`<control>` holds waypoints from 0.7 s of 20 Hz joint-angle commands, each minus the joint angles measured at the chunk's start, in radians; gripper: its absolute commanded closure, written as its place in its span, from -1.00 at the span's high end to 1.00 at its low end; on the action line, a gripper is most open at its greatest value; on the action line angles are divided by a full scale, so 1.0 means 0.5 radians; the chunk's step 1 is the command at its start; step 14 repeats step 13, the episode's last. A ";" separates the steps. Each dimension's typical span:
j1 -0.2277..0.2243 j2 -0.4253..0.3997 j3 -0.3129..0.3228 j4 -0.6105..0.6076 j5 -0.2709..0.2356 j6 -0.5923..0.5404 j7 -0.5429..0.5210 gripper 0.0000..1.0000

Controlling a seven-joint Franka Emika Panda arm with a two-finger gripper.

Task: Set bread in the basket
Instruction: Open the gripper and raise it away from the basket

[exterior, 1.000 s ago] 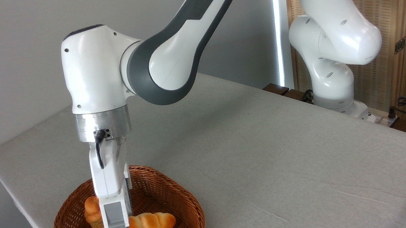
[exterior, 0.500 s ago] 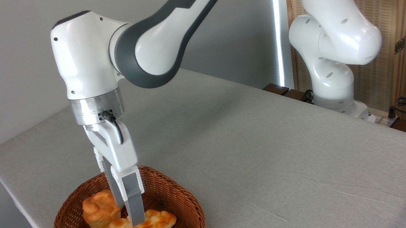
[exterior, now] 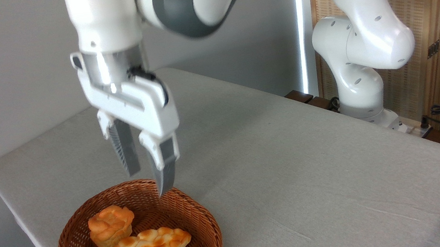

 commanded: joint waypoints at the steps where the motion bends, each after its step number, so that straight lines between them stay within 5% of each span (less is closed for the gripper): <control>1: 0.019 -0.053 -0.011 0.178 -0.042 -0.323 -0.013 1.00; 14: 0.019 -0.127 -0.005 0.181 -0.042 -0.434 -0.020 1.00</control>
